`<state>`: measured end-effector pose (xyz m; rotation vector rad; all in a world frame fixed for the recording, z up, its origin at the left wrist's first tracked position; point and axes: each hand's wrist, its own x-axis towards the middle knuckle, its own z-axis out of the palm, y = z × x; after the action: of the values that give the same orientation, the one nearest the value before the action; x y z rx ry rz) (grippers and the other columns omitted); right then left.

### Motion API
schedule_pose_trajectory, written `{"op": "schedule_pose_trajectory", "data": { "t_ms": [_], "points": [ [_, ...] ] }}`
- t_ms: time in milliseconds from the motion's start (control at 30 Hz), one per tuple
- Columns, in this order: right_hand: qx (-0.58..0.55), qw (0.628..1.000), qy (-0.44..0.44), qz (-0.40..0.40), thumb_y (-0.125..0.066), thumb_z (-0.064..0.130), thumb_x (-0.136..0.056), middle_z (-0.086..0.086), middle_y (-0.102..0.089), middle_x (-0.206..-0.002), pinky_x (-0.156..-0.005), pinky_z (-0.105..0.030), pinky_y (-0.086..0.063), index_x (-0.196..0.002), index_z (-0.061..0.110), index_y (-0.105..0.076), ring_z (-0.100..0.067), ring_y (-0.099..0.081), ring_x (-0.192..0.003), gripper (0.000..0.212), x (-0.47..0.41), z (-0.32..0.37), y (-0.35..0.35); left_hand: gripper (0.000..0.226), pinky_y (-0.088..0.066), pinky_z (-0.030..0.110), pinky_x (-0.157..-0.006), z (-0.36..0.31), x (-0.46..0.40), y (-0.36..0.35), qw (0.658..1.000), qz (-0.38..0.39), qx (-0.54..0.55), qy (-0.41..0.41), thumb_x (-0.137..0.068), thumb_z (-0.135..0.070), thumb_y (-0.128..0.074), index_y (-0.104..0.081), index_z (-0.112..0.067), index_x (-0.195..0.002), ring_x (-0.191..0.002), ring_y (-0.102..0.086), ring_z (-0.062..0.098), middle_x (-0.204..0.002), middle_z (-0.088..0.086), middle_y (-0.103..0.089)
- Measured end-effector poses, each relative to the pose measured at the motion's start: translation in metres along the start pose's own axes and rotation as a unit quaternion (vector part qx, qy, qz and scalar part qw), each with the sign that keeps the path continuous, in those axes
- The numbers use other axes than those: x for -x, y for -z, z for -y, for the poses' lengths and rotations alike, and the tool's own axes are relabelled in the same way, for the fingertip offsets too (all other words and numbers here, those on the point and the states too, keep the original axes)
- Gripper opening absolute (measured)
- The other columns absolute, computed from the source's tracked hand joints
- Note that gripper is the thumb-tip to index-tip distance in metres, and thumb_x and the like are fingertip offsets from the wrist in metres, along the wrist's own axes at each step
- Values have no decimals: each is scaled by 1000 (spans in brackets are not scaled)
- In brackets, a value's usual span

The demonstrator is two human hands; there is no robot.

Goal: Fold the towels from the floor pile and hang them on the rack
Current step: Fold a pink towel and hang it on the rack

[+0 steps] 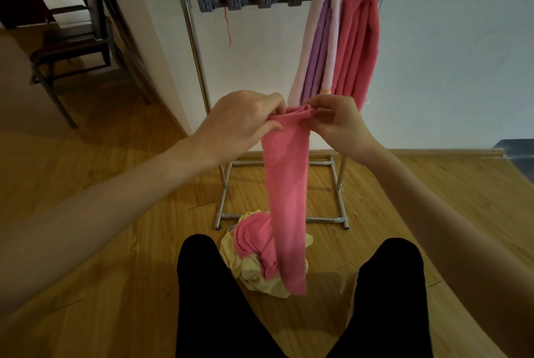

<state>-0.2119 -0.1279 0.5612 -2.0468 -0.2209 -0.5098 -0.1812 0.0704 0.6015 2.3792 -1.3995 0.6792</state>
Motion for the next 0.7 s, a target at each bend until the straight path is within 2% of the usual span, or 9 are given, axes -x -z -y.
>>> {"op": "schedule_pose_trajectory", "data": {
  "t_ms": [67,133,167,233,300,367,500,600,700],
  "points": [
    [-38,999,-18,3,-60,-13,-82,4,-62,-83,-73,-30,-58,-95,6,-64,-14,-65,-75,23,1,4,-3,34,-51,31,-79,6,13,-11,996,-73,19,49,-82,-25,-72,-60,-9,-110,-84,-61,17,-93,4,-67],
    [-54,998,-17,1,-61,-12,-82,6,-61,-82,-70,-30,-59,-95,6,-64,-10,-64,-71,23,2,5,-5,64,-45,23,-82,13,33,-31,980,-129,59,142,-71,-32,-80,-50,-9,-122,-92,-53,13,-105,4,-59],
    [-61,998,-19,-1,-62,-10,-82,5,-62,-82,-70,-30,-59,-95,6,-64,-13,-65,-72,21,3,5,-5,77,-42,20,-83,13,44,-43,971,-116,91,189,-65,-36,-84,-45,-10,-126,-95,-50,11,-109,3,-55],
    [-81,996,-29,-7,-64,-7,-83,0,-64,-85,-70,-31,-60,-96,5,-65,-19,-67,-75,17,6,5,-5,87,-41,17,-84,14,65,-73,950,-31,169,261,-58,-38,-88,-44,-12,-128,-97,-50,7,-111,-3,-53],
    [-92,995,-37,-11,-65,-4,-84,-9,-65,-91,-71,-34,-60,-98,2,-65,-25,-68,-79,16,8,5,-5,76,-42,17,-81,16,78,-104,913,59,270,300,-56,-29,-89,-51,-16,-121,-92,-54,0,-101,-12,-56],
    [-103,994,-45,-16,-65,-4,-84,-14,-65,-94,-72,-36,-59,-100,-1,-65,-27,-68,-81,16,9,4,-4,59,-46,26,-79,19,86,-133,880,116,336,315,-60,-22,-88,-58,-22,-111,-91,-59,3,-96,-16,-62],
    [-131,989,-64,-34,-65,-5,-83,-17,-65,-93,-73,-37,-59,-101,-6,-64,-25,-67,-81,18,10,1,3,36,-55,43,-85,24,83,-175,854,151,370,333,-64,-18,-86,-71,-12,-96,-86,-69,14,-91,-1,-72],
    [-156,982,-84,-60,-64,-7,-82,-19,-65,-93,-73,-37,-59,-103,-8,-64,-27,-67,-83,21,10,2,11,32,-53,41,-88,24,78,-191,845,178,378,334,-69,-17,-83,-72,-5,-97,-85,-68,15,-93,4,-72],
    [-199,970,-99,-100,-63,-8,-81,-14,-66,-85,-71,-35,-59,-101,-5,-65,-22,-67,-79,20,11,3,19,32,-51,40,-89,16,79,-203,816,210,417,341,-78,-13,-76,-69,2,-105,-94,-66,24,-103,15,-70]
  ]
}}
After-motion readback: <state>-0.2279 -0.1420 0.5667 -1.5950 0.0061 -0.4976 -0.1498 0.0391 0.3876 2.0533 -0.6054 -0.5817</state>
